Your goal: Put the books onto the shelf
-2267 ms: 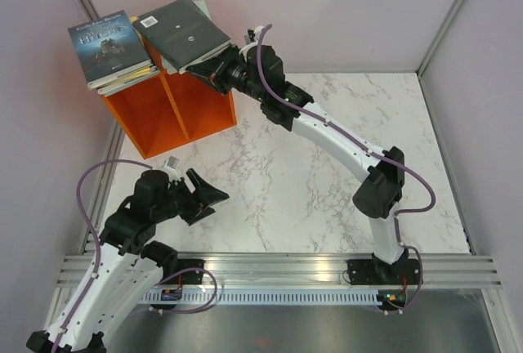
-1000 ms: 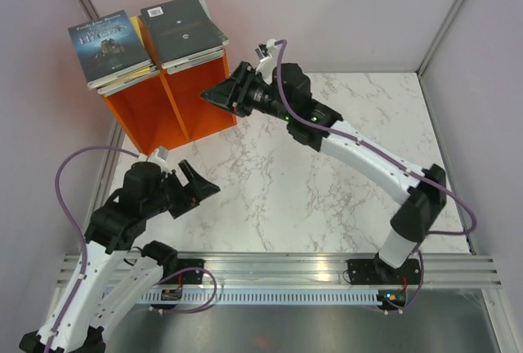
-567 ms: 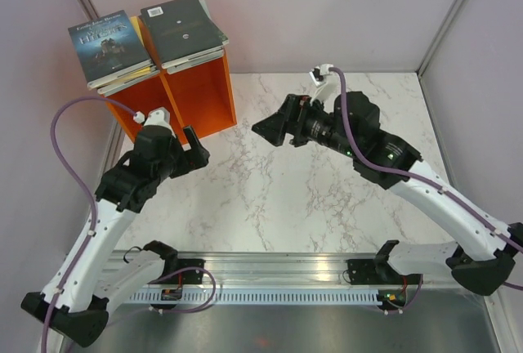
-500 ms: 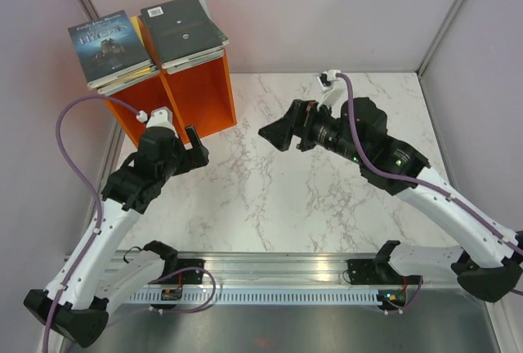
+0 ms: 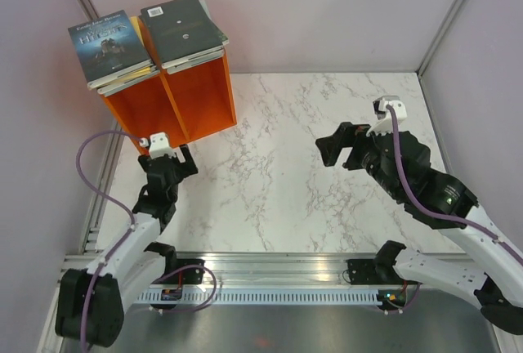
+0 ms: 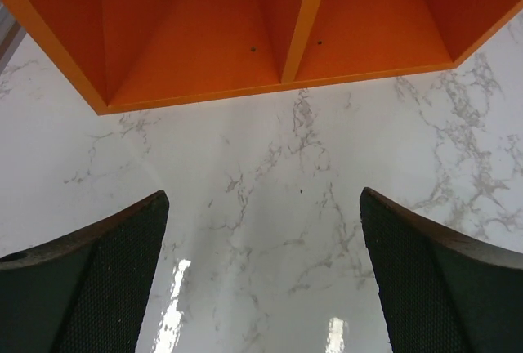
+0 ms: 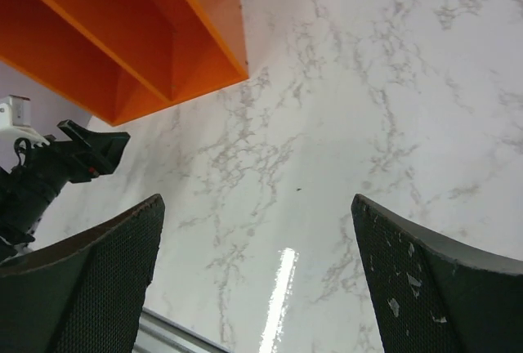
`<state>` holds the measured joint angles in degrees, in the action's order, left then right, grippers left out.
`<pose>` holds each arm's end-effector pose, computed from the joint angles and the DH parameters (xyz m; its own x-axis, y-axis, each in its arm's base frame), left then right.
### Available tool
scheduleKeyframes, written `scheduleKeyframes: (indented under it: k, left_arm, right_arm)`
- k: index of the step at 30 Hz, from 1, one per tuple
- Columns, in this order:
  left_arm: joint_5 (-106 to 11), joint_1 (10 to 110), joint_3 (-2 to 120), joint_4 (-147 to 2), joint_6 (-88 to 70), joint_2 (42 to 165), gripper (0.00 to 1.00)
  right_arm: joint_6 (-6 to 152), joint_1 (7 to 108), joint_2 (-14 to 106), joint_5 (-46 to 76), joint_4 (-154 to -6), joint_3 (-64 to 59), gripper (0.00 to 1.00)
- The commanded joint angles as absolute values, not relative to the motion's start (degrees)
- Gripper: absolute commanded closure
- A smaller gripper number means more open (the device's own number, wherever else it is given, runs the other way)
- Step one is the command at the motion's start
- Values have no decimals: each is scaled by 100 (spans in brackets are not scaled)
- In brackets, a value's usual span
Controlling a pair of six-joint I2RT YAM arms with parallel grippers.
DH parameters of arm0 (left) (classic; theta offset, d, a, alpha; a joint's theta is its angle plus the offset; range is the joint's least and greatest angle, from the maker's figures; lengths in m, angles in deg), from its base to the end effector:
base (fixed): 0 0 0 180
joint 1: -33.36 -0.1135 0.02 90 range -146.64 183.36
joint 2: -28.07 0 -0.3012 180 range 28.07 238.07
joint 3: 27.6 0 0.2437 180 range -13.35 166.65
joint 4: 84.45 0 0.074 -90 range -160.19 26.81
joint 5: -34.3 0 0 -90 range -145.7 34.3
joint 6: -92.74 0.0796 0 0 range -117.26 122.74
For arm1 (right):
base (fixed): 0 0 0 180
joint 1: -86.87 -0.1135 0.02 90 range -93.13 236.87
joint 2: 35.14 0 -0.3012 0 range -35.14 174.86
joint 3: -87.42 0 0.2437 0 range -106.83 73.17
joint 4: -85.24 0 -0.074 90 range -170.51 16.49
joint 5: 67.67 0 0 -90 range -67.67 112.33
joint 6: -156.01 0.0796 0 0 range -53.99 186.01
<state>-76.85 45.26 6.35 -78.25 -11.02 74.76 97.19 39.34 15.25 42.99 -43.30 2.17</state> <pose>0.1931 -0.0113 0.2308 -0.2748 -0.1688 -0.9466 -0.2131 0.9707 -0.1112 0.1357 0.1066 0.4424 -0.4042 0.2759 -0.8721 -0.2953 0.8630 0.4099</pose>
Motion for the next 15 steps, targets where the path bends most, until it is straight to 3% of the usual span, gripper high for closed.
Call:
scheduleKeyframes:
  k: [1, 8, 15]
  left_arm:
    - [-7671, 4312, 405, -9848, -511, 8192, 0]
    - [-7451, 4031, 430, -11362, 195, 9951, 0]
    - [-6116, 3573, 186, -12878, -52, 10768, 0]
  right_arm:
    - [9090, 3932, 1285, 5106, -4175, 496, 2]
    - [8939, 3932, 1223, 5274, -4175, 733, 2]
    - [9282, 3932, 1425, 4949, -4245, 1059, 2]
